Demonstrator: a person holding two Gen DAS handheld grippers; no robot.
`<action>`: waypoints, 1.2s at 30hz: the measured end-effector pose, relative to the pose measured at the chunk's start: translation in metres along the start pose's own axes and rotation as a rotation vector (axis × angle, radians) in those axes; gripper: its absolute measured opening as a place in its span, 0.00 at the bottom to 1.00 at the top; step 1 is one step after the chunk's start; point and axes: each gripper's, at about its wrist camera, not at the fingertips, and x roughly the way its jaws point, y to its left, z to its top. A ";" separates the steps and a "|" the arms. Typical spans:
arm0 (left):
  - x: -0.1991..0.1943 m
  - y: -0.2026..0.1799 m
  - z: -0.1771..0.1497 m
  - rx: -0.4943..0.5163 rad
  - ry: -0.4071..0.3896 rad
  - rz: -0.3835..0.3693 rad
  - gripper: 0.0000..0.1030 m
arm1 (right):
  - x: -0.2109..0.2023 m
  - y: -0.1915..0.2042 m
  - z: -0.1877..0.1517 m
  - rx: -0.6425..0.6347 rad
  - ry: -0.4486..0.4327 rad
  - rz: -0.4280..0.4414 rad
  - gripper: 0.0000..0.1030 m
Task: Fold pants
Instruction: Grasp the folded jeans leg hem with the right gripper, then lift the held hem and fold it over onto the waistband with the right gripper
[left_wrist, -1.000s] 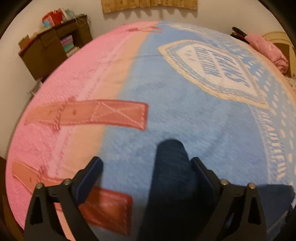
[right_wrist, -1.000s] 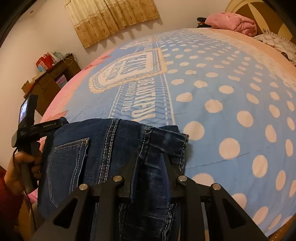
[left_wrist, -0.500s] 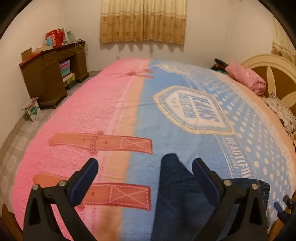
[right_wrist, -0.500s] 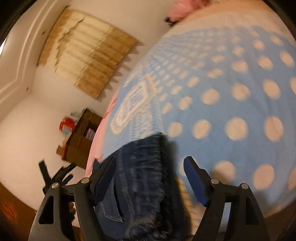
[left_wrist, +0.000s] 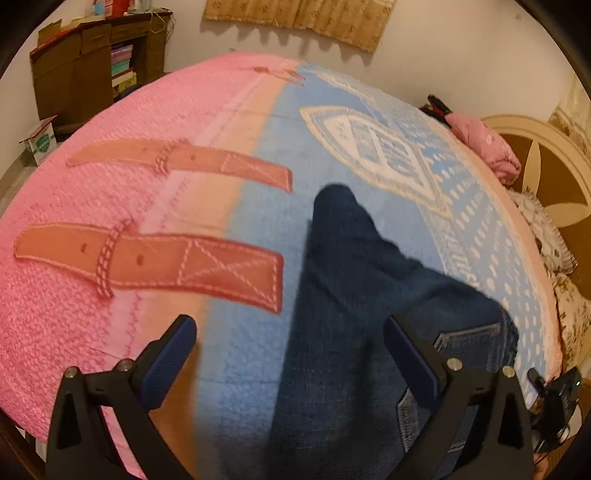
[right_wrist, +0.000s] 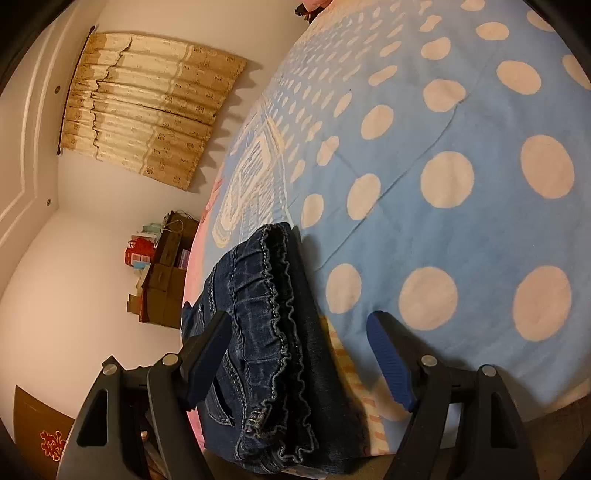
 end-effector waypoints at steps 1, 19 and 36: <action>0.002 -0.001 -0.001 0.005 0.008 -0.006 1.00 | 0.001 0.000 0.000 0.005 0.011 0.008 0.74; 0.020 -0.020 -0.020 0.108 0.104 -0.138 1.00 | 0.047 0.003 -0.013 0.052 0.182 0.149 0.65; 0.021 -0.015 -0.020 0.021 0.094 -0.206 0.62 | 0.069 0.049 -0.031 -0.215 0.267 -0.020 0.38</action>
